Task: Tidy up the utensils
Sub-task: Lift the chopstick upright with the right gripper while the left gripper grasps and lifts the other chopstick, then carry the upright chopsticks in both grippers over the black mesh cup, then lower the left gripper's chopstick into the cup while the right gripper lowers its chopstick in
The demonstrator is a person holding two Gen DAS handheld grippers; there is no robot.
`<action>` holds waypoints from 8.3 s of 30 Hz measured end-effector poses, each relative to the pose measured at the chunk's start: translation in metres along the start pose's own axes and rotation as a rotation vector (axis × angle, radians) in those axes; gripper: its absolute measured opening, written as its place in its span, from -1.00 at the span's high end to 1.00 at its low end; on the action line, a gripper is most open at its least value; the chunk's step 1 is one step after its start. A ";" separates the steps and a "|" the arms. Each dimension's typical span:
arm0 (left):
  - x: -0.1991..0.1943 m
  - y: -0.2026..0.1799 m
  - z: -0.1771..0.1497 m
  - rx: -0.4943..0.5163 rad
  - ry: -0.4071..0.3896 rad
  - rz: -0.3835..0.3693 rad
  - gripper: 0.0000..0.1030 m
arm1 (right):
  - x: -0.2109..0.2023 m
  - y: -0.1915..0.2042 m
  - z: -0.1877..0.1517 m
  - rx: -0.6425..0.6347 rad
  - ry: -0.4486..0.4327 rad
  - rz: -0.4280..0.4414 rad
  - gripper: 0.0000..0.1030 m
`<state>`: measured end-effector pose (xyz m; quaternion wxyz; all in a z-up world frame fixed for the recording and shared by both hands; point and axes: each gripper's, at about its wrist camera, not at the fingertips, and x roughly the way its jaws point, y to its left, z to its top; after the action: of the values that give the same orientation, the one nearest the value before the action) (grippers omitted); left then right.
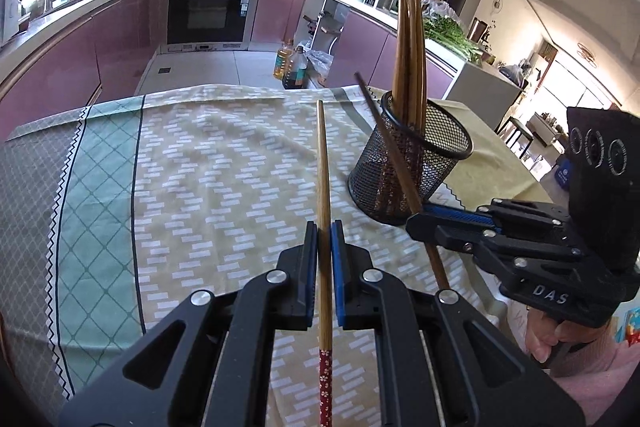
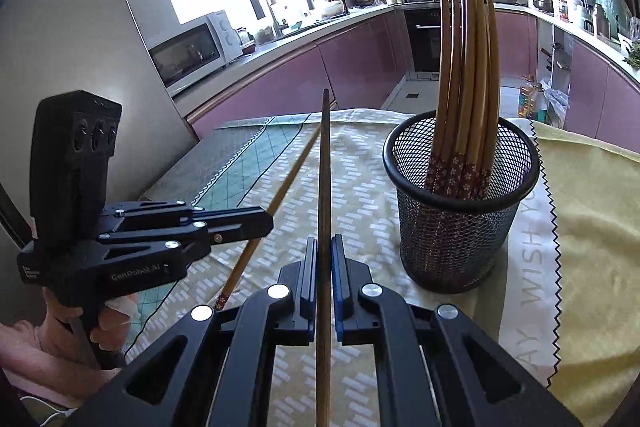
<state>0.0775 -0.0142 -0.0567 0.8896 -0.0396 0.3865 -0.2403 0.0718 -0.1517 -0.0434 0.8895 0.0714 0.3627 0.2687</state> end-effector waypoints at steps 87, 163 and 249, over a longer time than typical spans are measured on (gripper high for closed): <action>-0.037 -0.037 0.012 0.084 -0.147 -0.006 0.85 | -0.067 -0.020 0.006 -0.042 -0.193 -0.027 0.89; -0.066 -0.065 0.059 0.157 -0.249 -0.080 0.85 | -0.105 -0.030 0.033 -0.044 -0.336 -0.015 0.89; -0.091 -0.090 0.101 0.184 -0.347 -0.136 0.85 | -0.111 -0.024 0.067 -0.041 -0.408 -0.110 0.89</action>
<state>0.0602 -0.0635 0.0974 0.9244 -0.0249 0.2003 -0.3235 0.0617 -0.2265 0.0649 0.9590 0.0864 0.1731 0.2070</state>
